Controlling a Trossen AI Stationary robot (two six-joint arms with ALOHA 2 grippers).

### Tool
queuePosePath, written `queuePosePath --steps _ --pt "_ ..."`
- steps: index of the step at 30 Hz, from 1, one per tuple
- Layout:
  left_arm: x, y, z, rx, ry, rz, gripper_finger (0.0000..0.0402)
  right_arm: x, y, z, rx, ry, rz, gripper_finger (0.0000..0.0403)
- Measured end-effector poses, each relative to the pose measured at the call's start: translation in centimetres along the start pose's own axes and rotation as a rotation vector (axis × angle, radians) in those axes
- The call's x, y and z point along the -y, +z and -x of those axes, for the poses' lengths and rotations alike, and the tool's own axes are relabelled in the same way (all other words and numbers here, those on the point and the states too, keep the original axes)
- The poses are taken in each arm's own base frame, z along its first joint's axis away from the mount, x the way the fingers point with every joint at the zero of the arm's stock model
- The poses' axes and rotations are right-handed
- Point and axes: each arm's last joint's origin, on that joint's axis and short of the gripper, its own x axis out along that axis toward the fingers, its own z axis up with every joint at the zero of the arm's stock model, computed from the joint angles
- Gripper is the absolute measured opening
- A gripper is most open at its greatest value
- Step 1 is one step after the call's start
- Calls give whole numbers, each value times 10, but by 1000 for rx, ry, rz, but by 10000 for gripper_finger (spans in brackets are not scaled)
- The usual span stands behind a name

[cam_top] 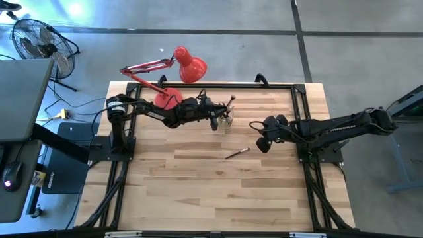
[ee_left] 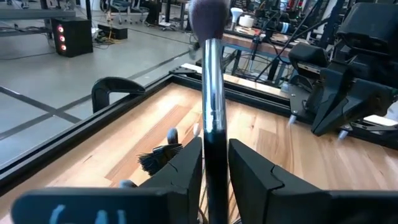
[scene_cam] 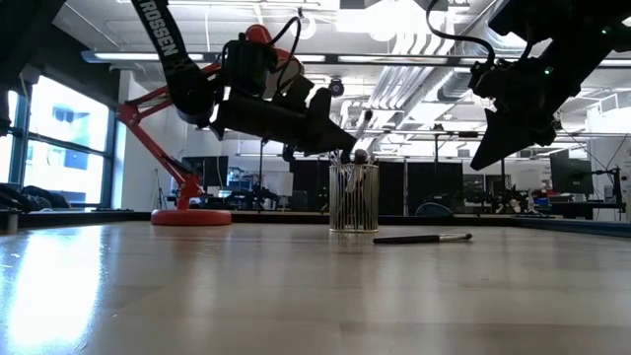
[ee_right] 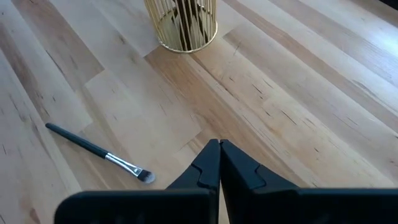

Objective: Put items in baskets/containers
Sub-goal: Put the makeup brush into the wire bin

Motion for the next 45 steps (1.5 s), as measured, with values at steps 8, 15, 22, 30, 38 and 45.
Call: queuePosePath --steps 8,15,22,30,38,45 --pt "0 0 0 1 2 0 84 0 0 0 0 1 0 2" --pt "0 0 0 4 2 0 85 0 0 0 0 1 -4 6" --pt "2 10 -5 40 -19 1 85 0 2 0 42 -31 -19 7" --pt "14 34 -3 76 -145 -6 82 7 19 -14 104 -31 -58 3" --pt "50 53 22 -53 -50 -149 15 1 29 -59 145 -62 128 1" --pt "72 49 35 -161 -38 -174 10 -3 40 -78 294 -184 297 1"
